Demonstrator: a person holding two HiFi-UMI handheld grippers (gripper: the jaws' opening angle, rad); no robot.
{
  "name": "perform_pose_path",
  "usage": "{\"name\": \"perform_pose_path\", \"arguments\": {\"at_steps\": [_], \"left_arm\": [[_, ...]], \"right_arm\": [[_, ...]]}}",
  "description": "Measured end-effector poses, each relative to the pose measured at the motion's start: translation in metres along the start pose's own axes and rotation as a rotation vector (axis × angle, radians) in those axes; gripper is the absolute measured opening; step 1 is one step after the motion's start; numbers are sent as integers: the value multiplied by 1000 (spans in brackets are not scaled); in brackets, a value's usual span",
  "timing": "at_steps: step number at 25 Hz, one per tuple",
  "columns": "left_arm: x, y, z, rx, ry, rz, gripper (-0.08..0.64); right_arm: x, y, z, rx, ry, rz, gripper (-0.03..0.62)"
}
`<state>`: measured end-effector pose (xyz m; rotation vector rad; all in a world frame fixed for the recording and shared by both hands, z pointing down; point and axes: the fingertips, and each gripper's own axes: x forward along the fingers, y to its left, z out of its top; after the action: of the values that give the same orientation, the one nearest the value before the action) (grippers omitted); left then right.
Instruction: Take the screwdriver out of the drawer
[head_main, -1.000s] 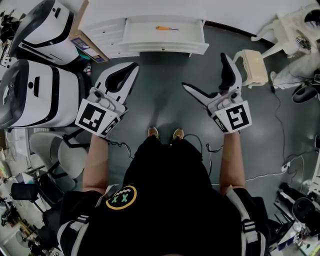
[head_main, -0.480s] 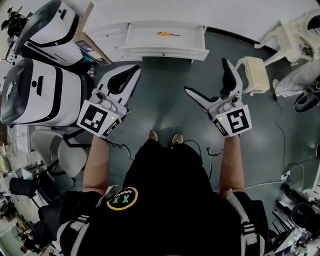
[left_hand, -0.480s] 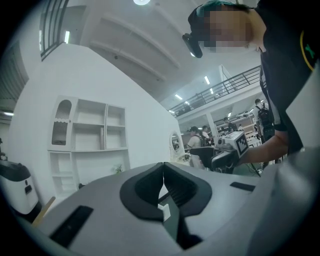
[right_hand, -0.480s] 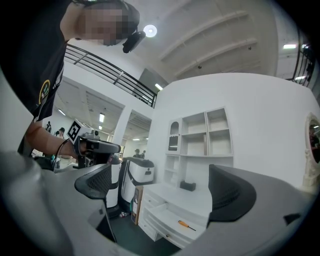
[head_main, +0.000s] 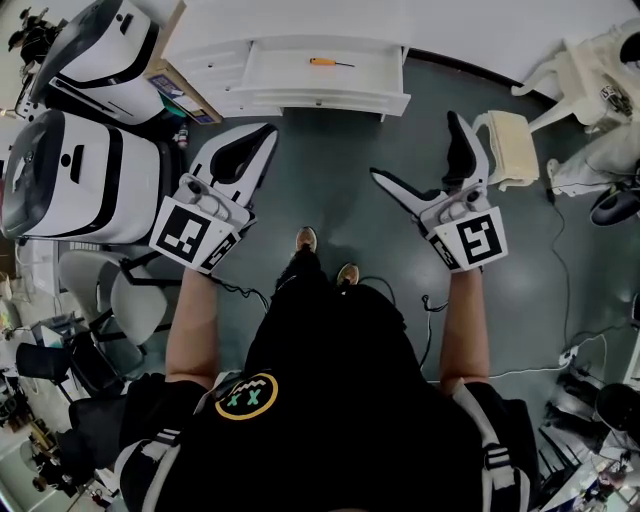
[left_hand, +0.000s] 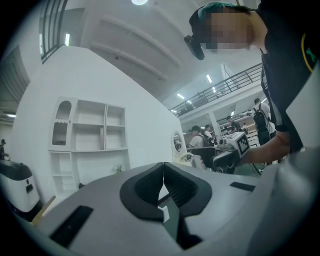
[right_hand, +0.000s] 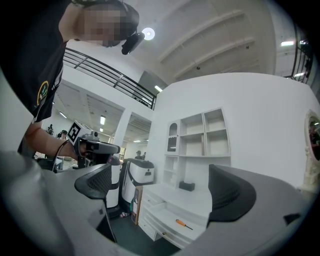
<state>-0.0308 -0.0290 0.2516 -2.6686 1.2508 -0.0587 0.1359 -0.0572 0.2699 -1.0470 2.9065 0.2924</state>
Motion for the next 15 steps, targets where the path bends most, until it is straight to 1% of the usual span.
{"name": "perform_pose_path", "arguments": {"at_steps": [7,11,15], "left_arm": [[25,14,-14,-2,4,-14,20],[45,39,-27,-9,-2,-21,20],[70,74,-42,-16,0,-24,20]], "right_arm": [[15,-24,-16,6,7,-13,581],[39,-43,-29,6,17,-24,583],[73,-68,-44,7,28,-29,581]]}}
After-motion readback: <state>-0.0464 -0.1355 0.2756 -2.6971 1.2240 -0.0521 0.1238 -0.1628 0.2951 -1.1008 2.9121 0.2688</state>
